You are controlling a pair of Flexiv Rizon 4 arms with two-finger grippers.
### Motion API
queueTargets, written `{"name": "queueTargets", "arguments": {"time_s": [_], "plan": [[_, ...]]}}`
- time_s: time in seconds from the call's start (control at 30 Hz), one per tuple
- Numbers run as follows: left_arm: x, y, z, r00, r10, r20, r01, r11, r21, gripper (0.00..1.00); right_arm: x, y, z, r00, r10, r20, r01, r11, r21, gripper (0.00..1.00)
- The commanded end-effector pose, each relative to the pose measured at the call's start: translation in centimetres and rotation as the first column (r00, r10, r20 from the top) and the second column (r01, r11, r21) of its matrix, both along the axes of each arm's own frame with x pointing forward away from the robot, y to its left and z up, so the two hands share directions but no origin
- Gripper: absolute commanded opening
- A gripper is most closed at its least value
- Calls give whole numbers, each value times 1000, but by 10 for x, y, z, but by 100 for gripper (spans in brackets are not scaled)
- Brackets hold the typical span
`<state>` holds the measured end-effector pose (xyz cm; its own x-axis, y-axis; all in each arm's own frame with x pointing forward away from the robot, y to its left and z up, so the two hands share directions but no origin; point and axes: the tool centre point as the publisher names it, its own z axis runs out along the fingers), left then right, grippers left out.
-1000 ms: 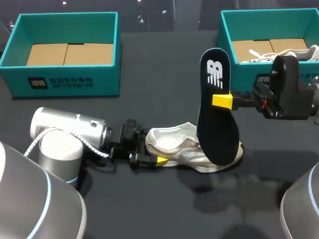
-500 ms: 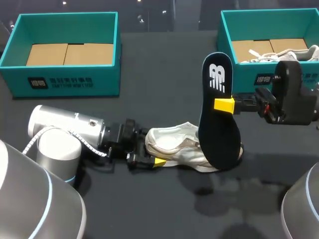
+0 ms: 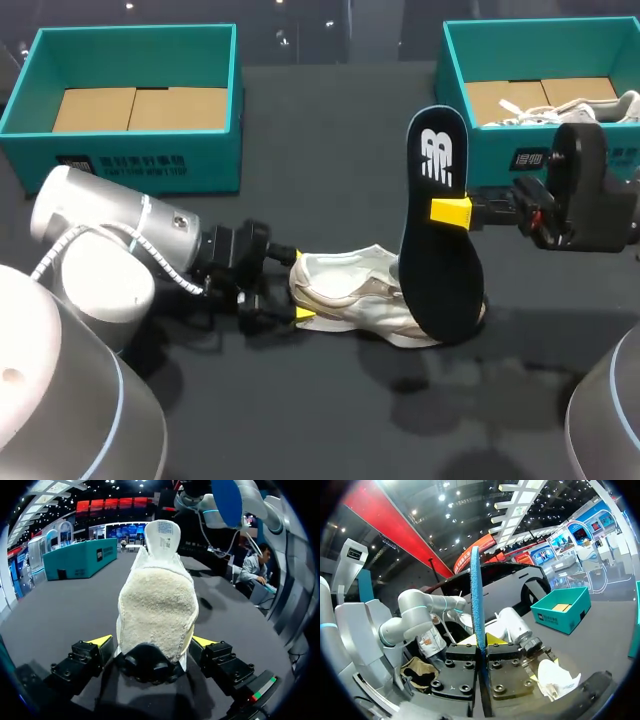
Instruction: Take the shoe out of the shoebox, open the shoe tongue, remove and reinsert the insole, then place the shoe into the shoebox
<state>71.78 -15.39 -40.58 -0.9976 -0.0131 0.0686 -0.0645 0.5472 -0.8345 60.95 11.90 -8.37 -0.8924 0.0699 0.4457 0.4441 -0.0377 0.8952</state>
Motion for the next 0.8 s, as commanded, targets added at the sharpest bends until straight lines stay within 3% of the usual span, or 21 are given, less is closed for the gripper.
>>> {"name": "queueTargets", "arguments": {"time_s": [0.03,0.23,0.37,0.43,0.5,0.8], "plan": [[-3,-1,5,1000,1,1,-1,997,75,100,-1,1,0,1000,-3,-1,3,1000,-2,0],[-3,-1,5,1000,1,1,-1,997,75,100,-1,1,0,1000,-3,-1,3,1000,-2,0],[5,-2,10,1000,-12,-17,15,984,180,100,-1,1,0,1000,-3,-1,3,1000,-2,0],[8,1,15,997,-42,-63,59,954,293,100,-1,1,0,1000,-3,-1,3,1000,-2,0],[11,4,20,997,-25,-71,56,876,479,100,-1,1,0,1000,-3,-1,3,1000,-2,0],[11,4,20,997,-25,-71,56,876,479,100,-1,1,0,1000,-3,-1,3,1000,-2,0]]}}
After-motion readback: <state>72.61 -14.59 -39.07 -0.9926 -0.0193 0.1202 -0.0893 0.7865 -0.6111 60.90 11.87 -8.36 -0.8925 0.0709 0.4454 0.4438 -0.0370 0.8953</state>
